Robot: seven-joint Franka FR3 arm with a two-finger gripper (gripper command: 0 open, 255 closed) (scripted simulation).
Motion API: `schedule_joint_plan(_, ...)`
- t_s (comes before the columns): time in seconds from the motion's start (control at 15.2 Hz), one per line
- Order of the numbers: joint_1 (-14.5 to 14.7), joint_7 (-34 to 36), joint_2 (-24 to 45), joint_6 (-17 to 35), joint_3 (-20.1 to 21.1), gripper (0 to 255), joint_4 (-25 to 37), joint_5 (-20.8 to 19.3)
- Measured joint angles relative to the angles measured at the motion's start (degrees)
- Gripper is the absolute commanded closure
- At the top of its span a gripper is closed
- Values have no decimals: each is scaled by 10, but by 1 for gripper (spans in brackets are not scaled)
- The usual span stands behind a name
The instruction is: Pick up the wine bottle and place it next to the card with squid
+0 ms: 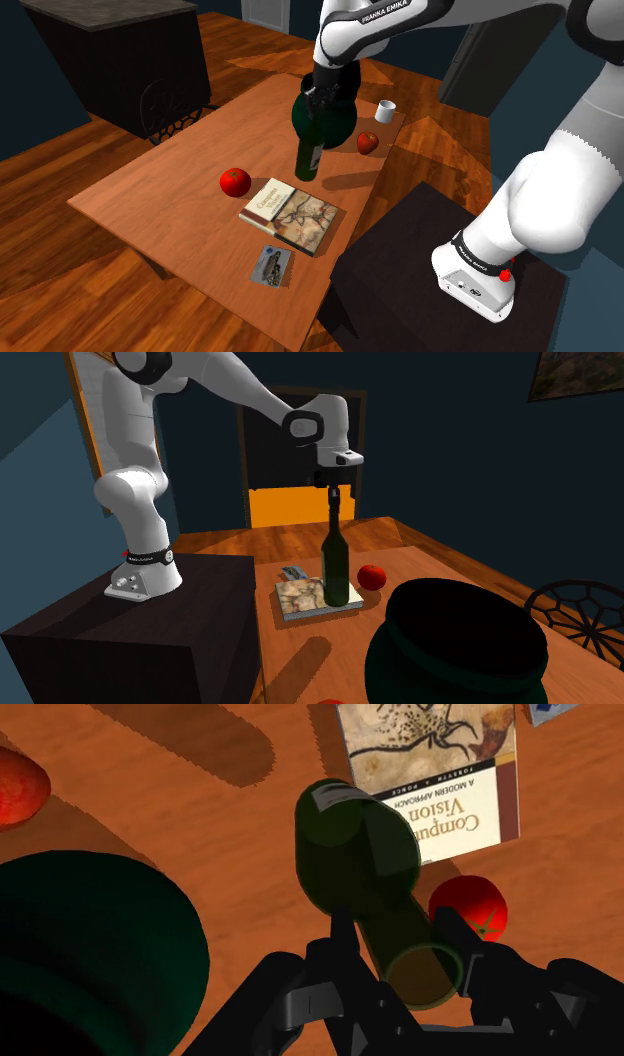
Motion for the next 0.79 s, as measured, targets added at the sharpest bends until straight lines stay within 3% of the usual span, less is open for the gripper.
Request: schedule_joint_plan(0.79,90,173,-26,12,72,255,-33,-23)
